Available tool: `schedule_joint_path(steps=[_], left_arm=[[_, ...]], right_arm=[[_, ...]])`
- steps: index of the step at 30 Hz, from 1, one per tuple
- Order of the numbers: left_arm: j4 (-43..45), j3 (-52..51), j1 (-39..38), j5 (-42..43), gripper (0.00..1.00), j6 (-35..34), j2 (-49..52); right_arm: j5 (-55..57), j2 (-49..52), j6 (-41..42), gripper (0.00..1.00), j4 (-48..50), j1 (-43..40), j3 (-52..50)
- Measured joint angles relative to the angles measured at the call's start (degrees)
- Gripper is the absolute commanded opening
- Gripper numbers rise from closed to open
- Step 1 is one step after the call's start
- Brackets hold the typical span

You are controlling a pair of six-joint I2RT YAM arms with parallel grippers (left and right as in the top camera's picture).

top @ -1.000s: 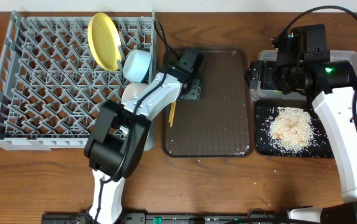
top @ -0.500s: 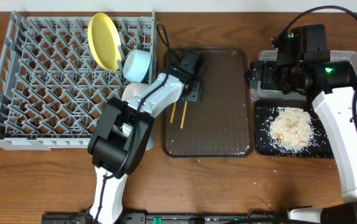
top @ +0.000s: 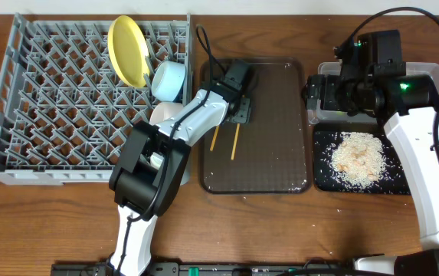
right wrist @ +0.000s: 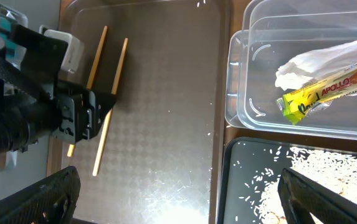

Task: Sort waste into correct bins and load items into the dishwasher
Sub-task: 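Grasp one wooden chopstick with the left gripper and lift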

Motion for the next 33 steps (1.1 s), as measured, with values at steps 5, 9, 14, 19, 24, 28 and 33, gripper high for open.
schedule_joint_path(steps=[5, 9, 14, 19, 24, 28, 33], left_arm=[[-1.1, 0.0, -0.4, 0.2, 0.68, 0.0, -0.6], [-2.7, 0.0, -2.4, 0.5, 0.65, 0.0, -0.8], [-2.8, 0.0, -5.0, 0.7, 0.59, 0.1, -0.9], [-2.5, -0.7, -5.3, 0.7, 0.57, -0.3, -0.9], [-1.6, -1.3, -4.7, 0.7, 0.56, -0.9, -0.9], [-1.3, -1.3, -4.6, 0.7, 0.45, -1.6, -0.8], [-1.3, -1.3, -4.7, 0.7, 0.40, -1.9, -0.3]], right_arm=[[0.0, 0.0, 0.0, 0.99, 0.0, 0.0, 0.0], [0.0, 0.0, 0.0, 0.99, 0.0, 0.0, 0.0], [0.0, 0.0, 0.0, 0.99, 0.0, 0.0, 0.0], [0.0, 0.0, 0.0, 0.99, 0.0, 0.0, 0.0], [0.0, 0.0, 0.0, 0.99, 0.0, 0.0, 0.0], [0.0, 0.0, 0.0, 0.99, 0.0, 0.0, 0.0], [0.0, 0.0, 0.0, 0.99, 0.0, 0.0, 0.0]])
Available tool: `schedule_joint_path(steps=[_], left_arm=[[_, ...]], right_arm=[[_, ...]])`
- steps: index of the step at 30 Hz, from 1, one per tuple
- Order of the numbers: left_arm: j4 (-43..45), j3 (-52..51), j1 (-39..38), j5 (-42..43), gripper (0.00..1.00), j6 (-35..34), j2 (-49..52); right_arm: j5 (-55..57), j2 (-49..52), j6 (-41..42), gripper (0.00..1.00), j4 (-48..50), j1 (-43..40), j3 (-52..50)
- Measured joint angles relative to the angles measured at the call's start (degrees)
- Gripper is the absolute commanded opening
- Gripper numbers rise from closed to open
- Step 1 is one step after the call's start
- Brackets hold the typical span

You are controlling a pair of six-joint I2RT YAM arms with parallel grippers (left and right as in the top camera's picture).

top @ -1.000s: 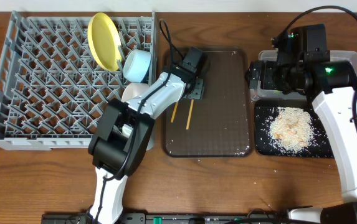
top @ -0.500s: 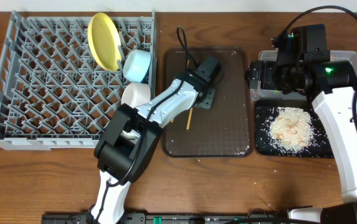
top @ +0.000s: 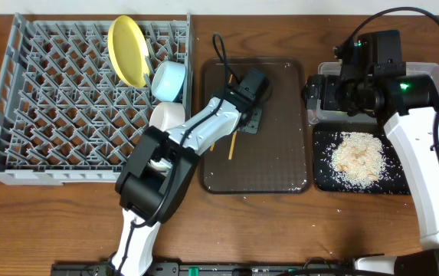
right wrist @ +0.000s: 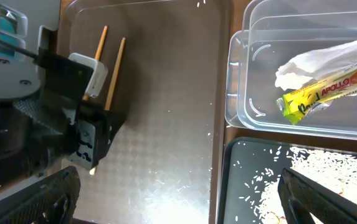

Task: Sort waste into correct bins and load items into the dishwasher
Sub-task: 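Grasp one wooden chopstick with the left gripper and lift, then carry the chopstick into the rack and release it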

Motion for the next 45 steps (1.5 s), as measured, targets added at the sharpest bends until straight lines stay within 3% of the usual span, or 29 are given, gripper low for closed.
schedule_joint_path(steps=[5, 8, 21, 28, 34, 45], left_arm=[[0.4, 0.0, 0.0, -0.5, 0.25, -1.3, 0.8], [0.8, 0.0, 0.0, -0.7, 0.08, -2.0, 0.9], [-5.4, 1.0, 0.2, -0.2, 0.07, -0.4, -1.5], [-11.7, 1.1, 2.5, -1.4, 0.08, 6.3, -19.6], [-17.7, 2.2, 9.7, -11.7, 0.08, 10.9, -31.6], [-20.0, 0.1, 25.4, -18.1, 0.08, 16.1, -24.3]], right_arm=[[0.0, 0.0, 0.0, 0.99, 0.0, 0.0, 0.0], [0.0, 0.0, 0.0, 0.99, 0.0, 0.0, 0.0], [0.0, 0.0, 0.0, 0.99, 0.0, 0.0, 0.0], [0.0, 0.0, 0.0, 0.99, 0.0, 0.0, 0.0], [0.0, 0.0, 0.0, 0.99, 0.0, 0.0, 0.0], [0.0, 0.0, 0.0, 0.99, 0.0, 0.0, 0.0]])
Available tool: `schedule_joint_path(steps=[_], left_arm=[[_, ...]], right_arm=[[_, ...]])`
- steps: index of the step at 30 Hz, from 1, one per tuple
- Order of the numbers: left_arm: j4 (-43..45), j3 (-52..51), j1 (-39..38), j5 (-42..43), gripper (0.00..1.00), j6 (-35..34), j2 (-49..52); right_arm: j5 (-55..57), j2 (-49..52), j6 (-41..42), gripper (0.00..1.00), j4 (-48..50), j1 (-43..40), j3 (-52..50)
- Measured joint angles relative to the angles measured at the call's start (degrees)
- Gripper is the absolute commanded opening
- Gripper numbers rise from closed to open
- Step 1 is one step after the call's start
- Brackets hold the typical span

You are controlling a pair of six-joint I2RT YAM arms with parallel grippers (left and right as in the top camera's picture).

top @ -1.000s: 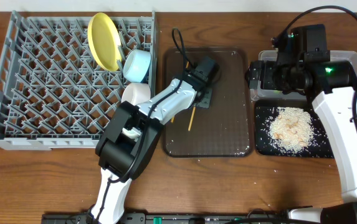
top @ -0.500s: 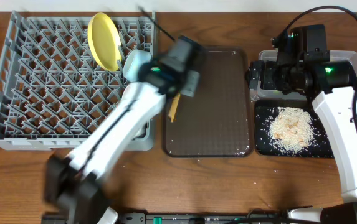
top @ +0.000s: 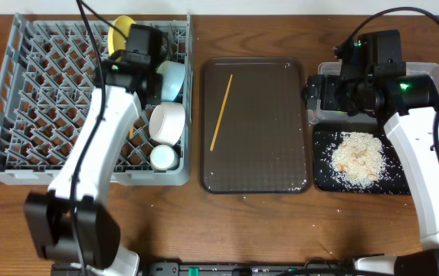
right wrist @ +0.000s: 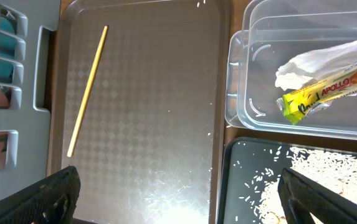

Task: Sort waste into correct bins and load items into the dishwasher
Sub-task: 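Carry the chopstick into the rack and release it, then move the left gripper back to the remaining chopstick on the tray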

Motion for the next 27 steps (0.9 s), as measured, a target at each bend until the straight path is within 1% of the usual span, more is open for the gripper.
schedule_joint_path(steps=[2, 3, 4, 6, 8, 9, 14, 17, 23, 27], left_arm=[[0.0, -0.1, 1.8, -0.1, 0.08, 0.6, 2.6], [0.0, -0.1, 2.3, -0.2, 0.12, 0.9, 3.5], [-0.1, -0.2, 2.7, -0.2, 0.17, 1.2, 4.4], [-0.1, -0.2, 3.0, -0.3, 0.39, 1.6, 5.5], [-0.1, -0.2, 2.9, -0.3, 0.46, 1.8, 5.8], [-0.1, -0.2, 2.9, -0.3, 0.48, 1.7, 5.8], [-2.5, 0.1, 2.9, 0.8, 0.51, 0.9, 5.7], [-3.2, 1.1, 2.6, 4.2, 0.52, 0.3, 5.1], [0.0, 3.5, -0.9, 19.0, 0.52, -3.8, 0.7], [2.6, 3.9, -7.0, 23.5, 0.52, -5.3, 0.1]], right_arm=[[0.0, 0.0, 0.0, 0.99, 0.0, 0.0, 0.0], [0.0, 0.0, 0.0, 0.99, 0.0, 0.0, 0.0], [0.0, 0.0, 0.0, 0.99, 0.0, 0.0, 0.0], [0.0, 0.0, 0.0, 0.99, 0.0, 0.0, 0.0], [0.0, 0.0, 0.0, 0.99, 0.0, 0.0, 0.0], [0.0, 0.0, 0.0, 0.99, 0.0, 0.0, 0.0], [0.0, 0.0, 0.0, 0.99, 0.0, 0.0, 0.0], [0.0, 0.0, 0.0, 0.99, 0.0, 0.0, 0.0], [0.0, 0.0, 0.0, 0.99, 0.0, 0.0, 0.0], [0.0, 0.0, 0.0, 0.99, 0.0, 0.0, 0.0]])
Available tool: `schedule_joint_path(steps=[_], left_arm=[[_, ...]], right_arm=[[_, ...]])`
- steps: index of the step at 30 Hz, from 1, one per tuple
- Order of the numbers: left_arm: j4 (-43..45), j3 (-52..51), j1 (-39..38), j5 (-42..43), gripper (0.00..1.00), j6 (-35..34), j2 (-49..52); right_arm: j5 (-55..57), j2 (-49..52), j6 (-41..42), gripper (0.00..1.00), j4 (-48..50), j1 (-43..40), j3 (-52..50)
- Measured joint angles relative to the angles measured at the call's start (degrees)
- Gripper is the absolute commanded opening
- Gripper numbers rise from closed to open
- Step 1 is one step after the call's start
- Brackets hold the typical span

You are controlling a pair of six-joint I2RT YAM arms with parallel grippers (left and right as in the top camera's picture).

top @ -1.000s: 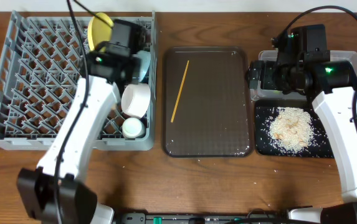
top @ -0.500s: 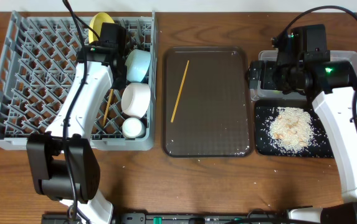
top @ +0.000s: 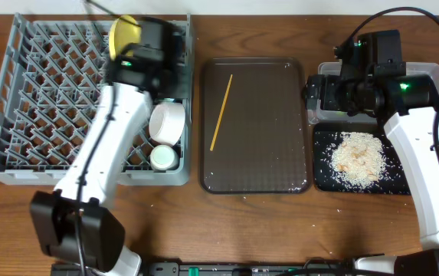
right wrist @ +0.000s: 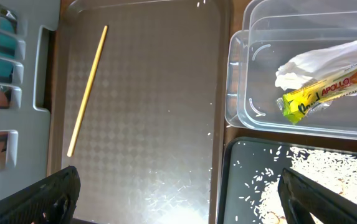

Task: Sort waste into correct bins and load items into the dishwasher
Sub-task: 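Move the left gripper back to the remaining chopstick on the tray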

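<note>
One wooden chopstick (top: 221, 111) (right wrist: 88, 90) lies slantwise on the brown tray (top: 273, 165). My left gripper (top: 160, 40) hangs over the back right corner of the grey dish rack (top: 20, 100). Its fingers are hidden under its black body, so their state does not show. A yellow plate (top: 122, 32) stands in the rack just left of it. My right gripper (right wrist: 181, 199) is open and empty above the gap between the tray and the black rice tray (right wrist: 247, 168).
Two white cups (top: 167, 123) (top: 163, 157) sit in the rack's right side. A teal cup shows behind the rack wall. A clear bin (right wrist: 253, 74) holds a yellow wrapper (right wrist: 318, 93) and white paper. Rice (top: 357, 157) is piled on the black tray.
My left gripper has shifted a little to the right and toward the back over the rack, and now covers the blue cup. The chopstick on the tray and my right arm have not moved.
My left gripper was down on the tray at two chopsticks, and stayed at them a moment later, slightly further right. Then it was over the rack and only one chopstick lay on the tray. It now hangs over the rack's back right corner.
</note>
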Motion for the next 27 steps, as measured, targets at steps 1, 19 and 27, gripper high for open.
schedule_joint_path(steps=[1, 19, 27], left_arm=[[0.5, 0.0, -1.6, 0.4, 0.52, -0.2, 0.4], [10.3, 0.0, -10.8, -1.6, 0.52, -1.3, 21.0], [11.6, 0.0, -10.8, -1.9, 0.52, -1.4, 23.8]], right_arm=[[0.0, 0.0, 0.0, 0.99, 0.0, 0.0, 0.0], [0.0, 0.0, 0.0, 0.99, 0.0, 0.0, 0.0], [0.0, 0.0, 0.0, 0.99, 0.0, 0.0, 0.0]])
